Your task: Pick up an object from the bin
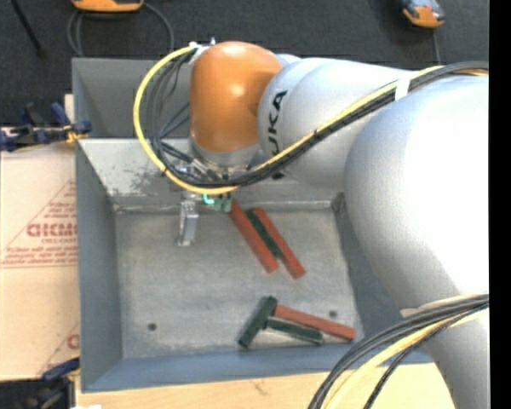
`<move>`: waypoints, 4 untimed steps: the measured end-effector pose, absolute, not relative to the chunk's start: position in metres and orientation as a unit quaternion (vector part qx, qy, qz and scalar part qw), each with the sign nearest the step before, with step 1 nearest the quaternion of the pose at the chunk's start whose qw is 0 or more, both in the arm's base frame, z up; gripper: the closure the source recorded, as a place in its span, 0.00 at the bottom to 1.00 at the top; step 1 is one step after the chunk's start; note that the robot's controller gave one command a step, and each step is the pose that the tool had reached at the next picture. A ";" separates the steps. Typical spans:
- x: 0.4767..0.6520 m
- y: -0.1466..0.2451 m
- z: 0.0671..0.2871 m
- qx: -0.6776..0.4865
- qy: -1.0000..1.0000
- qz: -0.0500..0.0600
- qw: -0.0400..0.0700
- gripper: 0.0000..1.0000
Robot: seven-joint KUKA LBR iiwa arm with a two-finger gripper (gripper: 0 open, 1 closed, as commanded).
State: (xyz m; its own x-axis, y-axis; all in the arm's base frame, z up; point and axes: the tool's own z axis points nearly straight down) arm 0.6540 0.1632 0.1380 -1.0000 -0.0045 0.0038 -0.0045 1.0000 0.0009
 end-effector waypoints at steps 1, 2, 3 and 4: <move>0.656 0.163 0.143 0.001 -1.000 -0.001 -0.002 0.00; 0.642 0.085 0.143 -0.040 -0.999 -0.001 -0.002 0.00; 0.650 0.145 0.139 -0.061 -0.998 -0.001 -0.003 0.00; 0.644 0.103 0.137 -0.100 -0.995 -0.001 -0.002 0.00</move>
Offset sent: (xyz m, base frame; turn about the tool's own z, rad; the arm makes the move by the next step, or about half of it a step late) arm -0.0245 -0.1493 0.0039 0.1615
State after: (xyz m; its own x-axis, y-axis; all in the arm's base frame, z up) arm 0.6437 0.1031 0.1368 -0.9801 0.1983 -0.0031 0.1983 0.9801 0.0028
